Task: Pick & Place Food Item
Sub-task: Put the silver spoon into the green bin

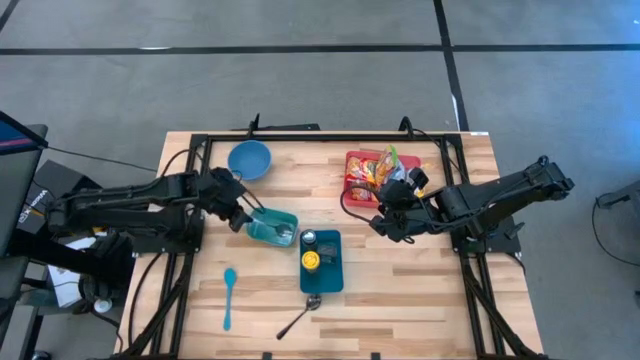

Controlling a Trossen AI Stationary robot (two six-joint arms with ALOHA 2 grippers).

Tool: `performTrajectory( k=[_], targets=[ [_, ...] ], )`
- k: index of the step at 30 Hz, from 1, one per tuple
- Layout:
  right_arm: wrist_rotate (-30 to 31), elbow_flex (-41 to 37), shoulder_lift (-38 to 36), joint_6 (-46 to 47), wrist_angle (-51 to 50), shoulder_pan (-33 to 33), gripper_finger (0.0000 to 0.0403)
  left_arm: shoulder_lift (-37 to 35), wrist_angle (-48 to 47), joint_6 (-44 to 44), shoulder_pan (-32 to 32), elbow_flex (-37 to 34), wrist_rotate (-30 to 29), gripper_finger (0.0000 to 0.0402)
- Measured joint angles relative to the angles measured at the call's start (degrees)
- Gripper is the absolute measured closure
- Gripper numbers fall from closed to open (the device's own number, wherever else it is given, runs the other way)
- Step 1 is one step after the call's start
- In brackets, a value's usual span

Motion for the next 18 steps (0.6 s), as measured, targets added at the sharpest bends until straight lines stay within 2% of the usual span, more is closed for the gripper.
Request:
performTrajectory(
  k=[11,18],
  targets=[
    [-0.8,0.0,0.0,0.0,0.0,0.0,0.0280,5.2,3.4,6.0,6.3,0.0,8.1,0.0395],
    [-0.8,0.0,0.0,0.0,0.0,0.0,0.0280,7.0,3.7,7.7,8.7,0.0,9.1,0.0393]
  ],
)
